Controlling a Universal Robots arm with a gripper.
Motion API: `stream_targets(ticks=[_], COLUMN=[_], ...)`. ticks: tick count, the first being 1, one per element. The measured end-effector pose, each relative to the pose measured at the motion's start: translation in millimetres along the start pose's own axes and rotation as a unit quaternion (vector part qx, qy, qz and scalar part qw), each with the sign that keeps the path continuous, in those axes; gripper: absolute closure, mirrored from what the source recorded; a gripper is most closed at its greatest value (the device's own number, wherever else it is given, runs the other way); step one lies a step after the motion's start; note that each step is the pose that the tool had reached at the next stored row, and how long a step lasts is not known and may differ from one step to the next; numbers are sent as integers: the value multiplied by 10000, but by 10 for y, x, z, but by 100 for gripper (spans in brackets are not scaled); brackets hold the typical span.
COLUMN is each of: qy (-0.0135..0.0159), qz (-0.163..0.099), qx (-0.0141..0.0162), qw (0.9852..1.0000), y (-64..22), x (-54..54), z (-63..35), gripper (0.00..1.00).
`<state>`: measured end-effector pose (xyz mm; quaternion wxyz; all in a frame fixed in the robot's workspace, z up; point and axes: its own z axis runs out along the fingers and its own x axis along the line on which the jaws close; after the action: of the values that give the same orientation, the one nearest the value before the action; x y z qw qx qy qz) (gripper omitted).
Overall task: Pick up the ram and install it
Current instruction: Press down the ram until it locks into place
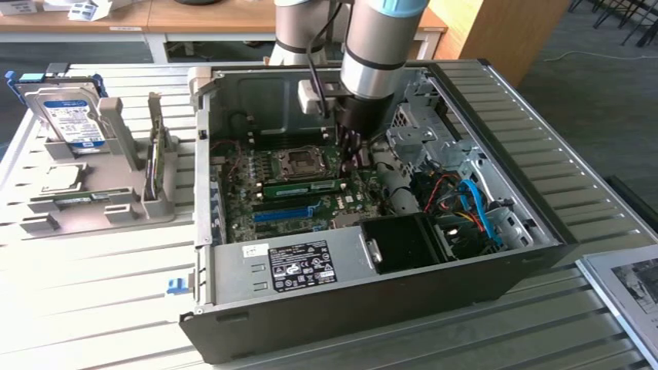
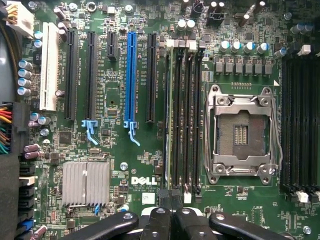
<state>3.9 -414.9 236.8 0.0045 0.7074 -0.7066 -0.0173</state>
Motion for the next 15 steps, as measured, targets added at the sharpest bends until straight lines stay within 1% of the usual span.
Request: stream_targets(ticks=[10, 15], qy=[0, 1], qz=[0, 0], qx=[2, 2], qw=[10000, 10000], y=[-2, -2], x=[1, 1], z=[61, 64], gripper=[90, 90])
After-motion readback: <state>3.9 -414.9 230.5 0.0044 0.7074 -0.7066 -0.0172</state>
